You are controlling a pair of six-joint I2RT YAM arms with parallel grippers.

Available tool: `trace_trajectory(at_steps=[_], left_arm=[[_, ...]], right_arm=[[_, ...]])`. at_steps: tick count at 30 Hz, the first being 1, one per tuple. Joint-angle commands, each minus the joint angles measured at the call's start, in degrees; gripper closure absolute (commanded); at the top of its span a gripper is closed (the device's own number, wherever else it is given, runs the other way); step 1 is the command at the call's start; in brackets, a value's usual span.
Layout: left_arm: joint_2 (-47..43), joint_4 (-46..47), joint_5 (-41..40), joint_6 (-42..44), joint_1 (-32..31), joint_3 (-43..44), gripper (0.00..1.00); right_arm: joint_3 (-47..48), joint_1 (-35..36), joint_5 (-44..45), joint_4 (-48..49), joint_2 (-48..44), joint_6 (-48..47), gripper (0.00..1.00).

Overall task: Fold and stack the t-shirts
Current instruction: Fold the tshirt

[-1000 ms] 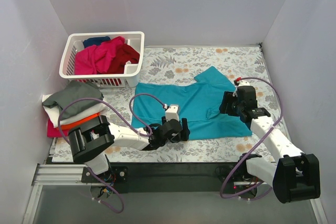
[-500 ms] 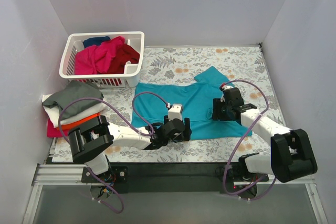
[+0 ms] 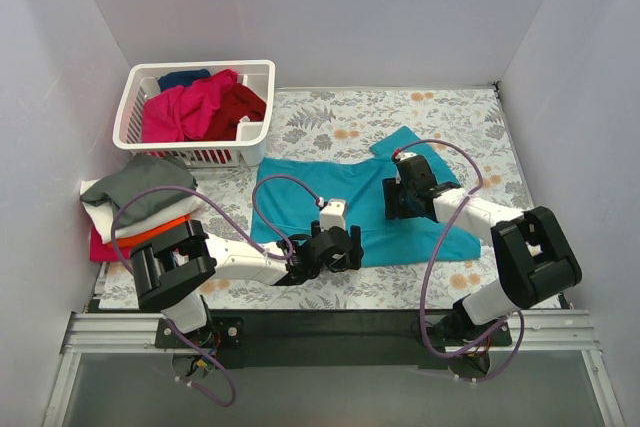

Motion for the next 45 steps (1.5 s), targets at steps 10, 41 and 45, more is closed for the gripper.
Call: trace_trajectory(at_steps=[10, 41, 45], left_arm=[[-2.0, -1.5, -1.9, -0.6, -0.5, 0.4, 0.38], [-4.5, 2.8, -6.2, 3.5, 1.9, -2.1, 0.34], [-1.8, 3.6, -5.7, 2.9, 1.9, -2.2, 0.34]], right_arm=[[2.6, 0.4, 0.9, 0.7, -0.4, 0.1, 0.52], [3.2, -12.0, -1.4, 2.3, 0.8, -0.1, 0.42], [2.2, -13.2, -1.4, 2.8, 1.7, 0.1, 0.42]])
